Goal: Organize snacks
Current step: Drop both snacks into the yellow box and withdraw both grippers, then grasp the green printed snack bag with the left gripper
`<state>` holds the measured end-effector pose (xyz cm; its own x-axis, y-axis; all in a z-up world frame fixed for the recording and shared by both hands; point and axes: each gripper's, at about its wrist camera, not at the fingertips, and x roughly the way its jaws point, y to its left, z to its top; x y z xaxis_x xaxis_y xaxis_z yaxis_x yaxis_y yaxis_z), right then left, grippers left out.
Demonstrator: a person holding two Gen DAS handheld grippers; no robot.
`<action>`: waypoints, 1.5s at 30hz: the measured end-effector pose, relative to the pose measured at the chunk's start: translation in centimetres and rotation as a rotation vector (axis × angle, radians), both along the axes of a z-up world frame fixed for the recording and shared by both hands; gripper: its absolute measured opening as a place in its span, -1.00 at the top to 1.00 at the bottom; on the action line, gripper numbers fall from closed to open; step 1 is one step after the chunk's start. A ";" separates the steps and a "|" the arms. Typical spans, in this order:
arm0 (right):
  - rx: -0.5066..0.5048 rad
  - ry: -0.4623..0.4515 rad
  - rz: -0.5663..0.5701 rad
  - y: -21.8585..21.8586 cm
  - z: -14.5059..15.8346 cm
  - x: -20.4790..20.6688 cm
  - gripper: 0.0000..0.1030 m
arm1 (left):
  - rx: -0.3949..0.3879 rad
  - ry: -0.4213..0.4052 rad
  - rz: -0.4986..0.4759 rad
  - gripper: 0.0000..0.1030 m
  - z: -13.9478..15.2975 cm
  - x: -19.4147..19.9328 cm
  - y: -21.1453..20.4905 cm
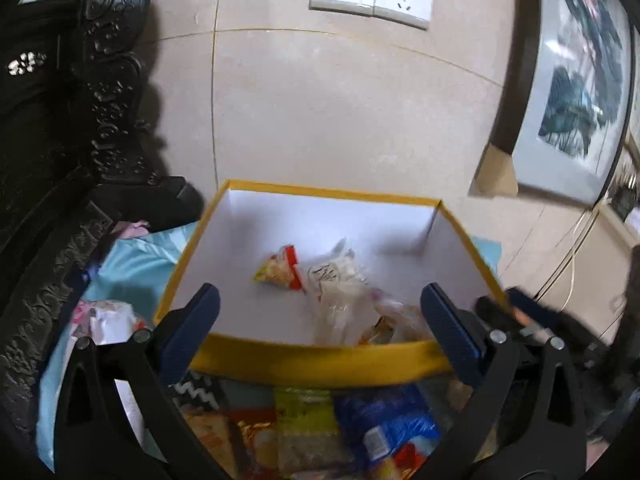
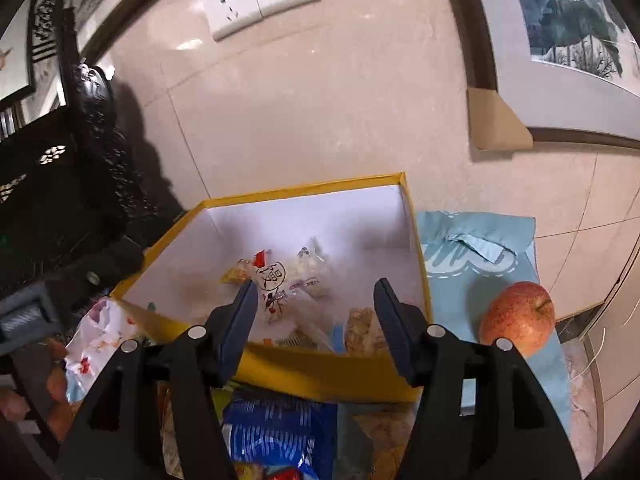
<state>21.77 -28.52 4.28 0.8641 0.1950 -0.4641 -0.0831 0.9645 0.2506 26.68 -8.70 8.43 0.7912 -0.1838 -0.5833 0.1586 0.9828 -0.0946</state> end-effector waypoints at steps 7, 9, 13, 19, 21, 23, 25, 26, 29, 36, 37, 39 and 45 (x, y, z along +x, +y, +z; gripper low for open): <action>0.101 -0.033 -0.034 -1.9 1.0 -5.8 -0.86 | 0.009 0.051 0.016 -0.96 -0.7 -3.8 2.3; 0.071 -0.025 -0.028 -1.5 1.1 -7.2 -0.86 | 0.025 0.055 0.024 -0.96 -0.7 -5.4 3.2; 0.008 -0.010 -0.028 -0.7 1.3 -10.9 -0.95 | 0.043 0.051 0.043 -0.96 -0.1 -8.7 5.1; 0.024 -0.080 -0.064 -0.6 0.4 -16.6 -0.97 | 0.047 0.063 0.057 -0.96 -0.5 -14.3 8.1; 0.013 -0.063 -0.053 -0.2 -0.3 -17.7 -0.97 | 0.048 0.080 0.051 -0.96 -1.4 -15.8 8.6; 0.033 -0.028 -0.013 0.1 -1.3 -18.3 -0.97 | 0.049 0.105 0.041 -0.96 -2.8 -17.0 8.7; 0.049 -0.002 -0.014 0.3 -2.5 -19.1 -0.97 | 0.044 0.146 0.036 -0.96 -4.9 -18.0 8.5; 0.049 0.004 -0.013 0.3 -2.9 -19.4 -0.97 | 0.041 0.165 0.033 -0.96 -5.8 -18.2 8.3; 0.065 0.038 -0.005 0.4 -4.5 -20.1 -0.97 | 0.038 0.225 0.031 -0.96 -8.6 -18.7 7.5; 0.098 0.116 0.011 0.3 -7.2 -20.2 -0.97 | 0.050 0.270 0.061 -0.96 -11.2 -18.3 6.1; 0.093 0.116 0.015 0.4 -7.2 -20.1 -0.97 | 0.041 0.283 0.065 -0.96 -11.5 -18.0 6.0; 0.075 0.107 0.020 0.4 -7.3 -20.1 -0.97 | 0.037 0.291 0.077 -0.96 -11.9 -17.5 6.0; 0.125 0.111 0.037 -0.6 -7.6 -20.1 -0.97 | 0.015 0.347 0.111 -0.45 -13.5 -15.0 6.6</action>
